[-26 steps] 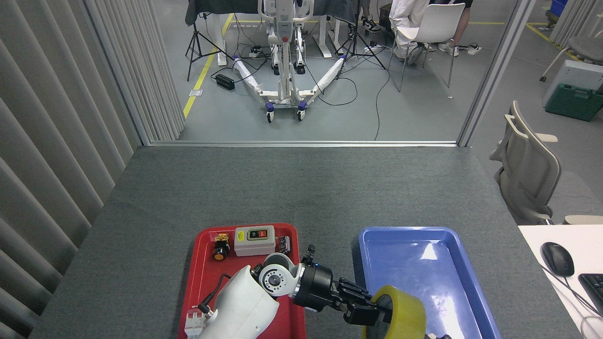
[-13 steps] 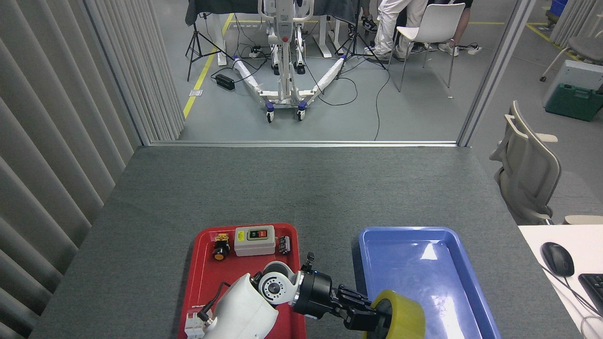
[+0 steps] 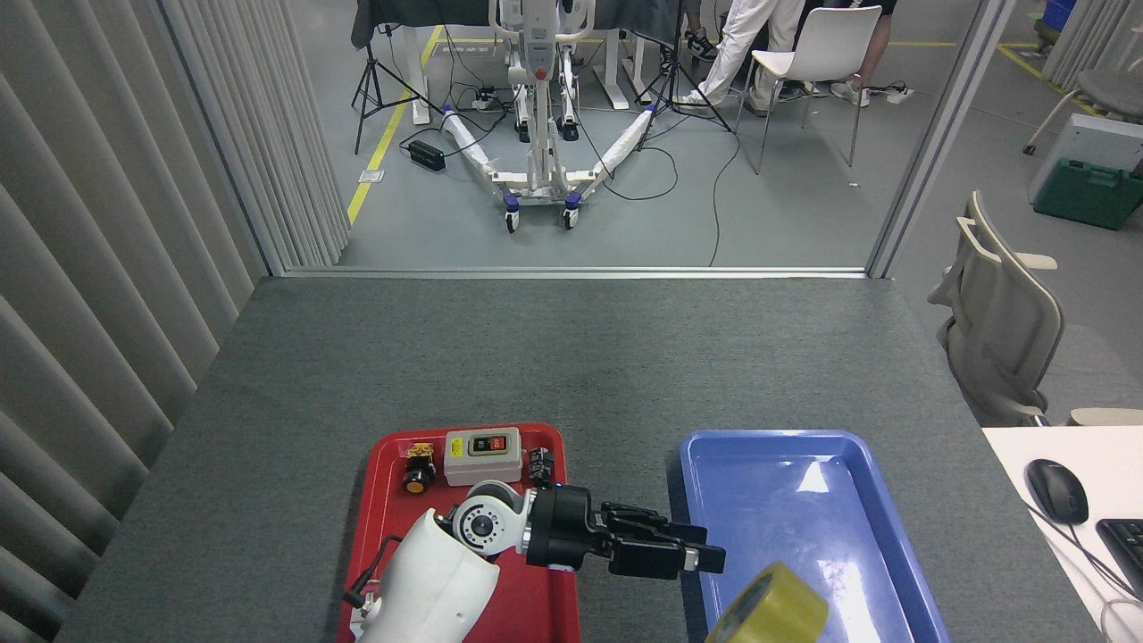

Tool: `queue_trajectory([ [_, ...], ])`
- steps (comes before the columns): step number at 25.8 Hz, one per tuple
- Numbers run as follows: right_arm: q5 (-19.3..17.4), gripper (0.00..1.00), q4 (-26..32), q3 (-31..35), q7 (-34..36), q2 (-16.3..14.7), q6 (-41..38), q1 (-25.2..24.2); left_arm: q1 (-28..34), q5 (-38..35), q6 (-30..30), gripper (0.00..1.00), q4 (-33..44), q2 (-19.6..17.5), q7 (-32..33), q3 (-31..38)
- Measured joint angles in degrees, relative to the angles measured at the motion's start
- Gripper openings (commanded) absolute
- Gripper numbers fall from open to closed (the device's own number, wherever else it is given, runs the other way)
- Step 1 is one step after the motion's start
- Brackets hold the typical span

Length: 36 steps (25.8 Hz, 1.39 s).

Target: Place and move tape with both arms

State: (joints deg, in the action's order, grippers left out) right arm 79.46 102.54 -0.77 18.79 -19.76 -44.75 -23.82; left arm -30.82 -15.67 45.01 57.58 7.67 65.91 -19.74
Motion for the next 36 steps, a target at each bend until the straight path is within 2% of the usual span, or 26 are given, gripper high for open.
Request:
queue_trajectory([
  [3, -0.2, 0.0, 0.1, 0.9, -0.3, 0.0, -0.2, 0.0, 0.6, -0.1, -0.2, 1.0, 1.1, -1.3, -0.2, 2.9],
  [6, -0.4, 0.0, 0.1, 1.3, -1.3, -0.1, -0.3, 0.3, 1.9, -0.3, -5.2, 1.0, 4.1, -5.4, -3.7, 3.9],
  [9, -0.8, 0.04, 0.1, 1.4, -3.7, -0.5, 0.1, 2.4, 4.7, -1.3, -10.8, 0.99, 7.2, -10.3, -14.6, 4.2],
  [12, -1.0, 0.0, 0.1, 2.1, -5.9, -1.0, 3.2, 4.6, 7.5, -5.3, -14.4, 0.99, 9.9, -14.9, -28.9, 4.3],
  [16, -1.0, 0.0, -0.8, 4.9, -8.6, -2.5, 5.2, 6.4, 13.2, -18.5, -22.2, 0.99, 18.5, -18.1, -46.0, 4.6],
  [18, -1.1, 0.0, -1.4, 5.6, -12.1, -3.3, 6.2, 7.8, 17.0, -28.9, -27.5, 0.99, 23.3, -18.5, -53.6, 5.5],
  [21, -2.1, 0.0, -2.3, 6.0, -19.8, -3.9, 9.7, 10.7, 21.8, -42.6, -33.3, 0.99, 28.2, -17.6, -61.2, 7.7],
  [25, -3.2, 0.0, -3.0, 5.9, -34.7, -3.8, 14.3, 14.5, 26.7, -56.6, -40.4, 1.0, 32.1, -15.5, -65.0, 9.0],
  [28, -4.3, 0.0, -3.4, 5.3, -45.9, -3.6, 17.8, 17.1, 28.4, -61.8, -48.7, 1.0, 33.2, -14.6, -65.3, 7.9],
  [31, -7.8, 0.0, -5.0, 3.6, -56.2, -3.6, 20.4, 20.2, 29.0, -60.5, -54.2, 1.0, 33.5, -14.2, -65.3, 7.5],
  [36, -13.5, 0.0, -9.4, 0.0, -71.4, -3.6, 26.0, 26.5, 29.2, -54.6, -56.1, 1.0, 33.5, -14.4, -65.3, 6.9],
])
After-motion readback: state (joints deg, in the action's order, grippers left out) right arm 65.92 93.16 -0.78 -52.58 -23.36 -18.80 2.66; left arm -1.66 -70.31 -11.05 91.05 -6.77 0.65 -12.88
